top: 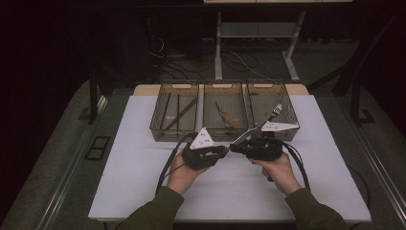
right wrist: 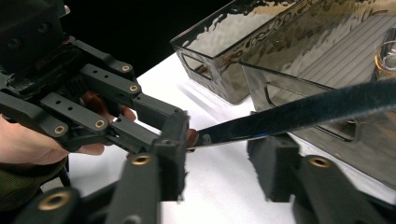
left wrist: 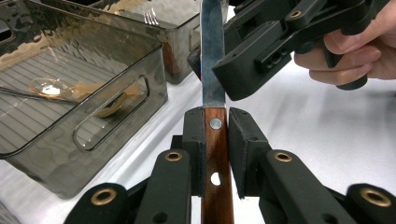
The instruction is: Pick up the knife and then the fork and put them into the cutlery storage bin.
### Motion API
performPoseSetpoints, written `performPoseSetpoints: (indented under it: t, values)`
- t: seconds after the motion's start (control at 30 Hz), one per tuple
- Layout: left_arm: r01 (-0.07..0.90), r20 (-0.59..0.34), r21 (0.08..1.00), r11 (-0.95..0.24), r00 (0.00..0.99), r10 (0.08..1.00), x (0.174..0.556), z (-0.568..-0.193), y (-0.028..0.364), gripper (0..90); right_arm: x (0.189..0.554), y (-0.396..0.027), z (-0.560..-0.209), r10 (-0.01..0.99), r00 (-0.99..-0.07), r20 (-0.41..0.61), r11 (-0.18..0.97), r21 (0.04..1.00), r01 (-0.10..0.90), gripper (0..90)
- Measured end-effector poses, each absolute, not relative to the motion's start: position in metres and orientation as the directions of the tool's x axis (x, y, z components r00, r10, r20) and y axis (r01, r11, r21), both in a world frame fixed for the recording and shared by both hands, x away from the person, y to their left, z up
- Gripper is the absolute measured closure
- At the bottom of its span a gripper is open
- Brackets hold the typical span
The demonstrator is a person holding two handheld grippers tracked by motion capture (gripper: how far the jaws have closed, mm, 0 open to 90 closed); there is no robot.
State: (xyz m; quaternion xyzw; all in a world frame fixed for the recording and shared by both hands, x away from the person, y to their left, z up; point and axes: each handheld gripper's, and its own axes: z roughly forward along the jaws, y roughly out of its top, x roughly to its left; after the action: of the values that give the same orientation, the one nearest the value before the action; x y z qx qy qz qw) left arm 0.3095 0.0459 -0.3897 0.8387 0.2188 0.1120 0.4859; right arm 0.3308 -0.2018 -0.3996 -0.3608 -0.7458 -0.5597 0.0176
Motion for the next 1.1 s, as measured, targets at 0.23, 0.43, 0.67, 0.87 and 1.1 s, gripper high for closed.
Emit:
performPoseSetpoints:
  t: [0.23, 0.43, 0.67, 0.87, 1.1]
  values:
    - [0.257, -0.023, 0.859, -0.442, 0.883, 0.469, 0.310, -0.391, 0.045, 77.4, 0.331, -0.202, -0.397, 0.501, -0.746, 0.440, 0.083, 0.833, 0.547, 75.0]
    - [0.259, -0.024, 0.857, -0.444, 0.883, 0.469, 0.310, -0.392, 0.045, 77.5, 0.331, -0.200, -0.395, 0.479, -0.761, 0.438, 0.081, 0.841, 0.535, 79.8]
    - [0.252, -0.013, 0.854, -0.455, 0.884, 0.467, 0.310, -0.393, 0.043, 77.4, 0.330, -0.198, -0.393, 0.463, -0.778, 0.426, 0.097, 0.847, 0.522, 85.4]
    - [0.256, -0.022, 0.856, -0.449, 0.886, 0.463, 0.311, -0.394, 0.043, 77.2, 0.327, -0.194, -0.390, 0.462, -0.787, 0.409, 0.107, 0.855, 0.507, 89.5]
    - [0.265, -0.042, 0.868, -0.419, 0.882, 0.469, 0.311, -0.396, 0.046, 71.1, 0.326, -0.196, -0.386, 0.466, -0.790, 0.398, 0.096, 0.865, 0.493, 89.6]
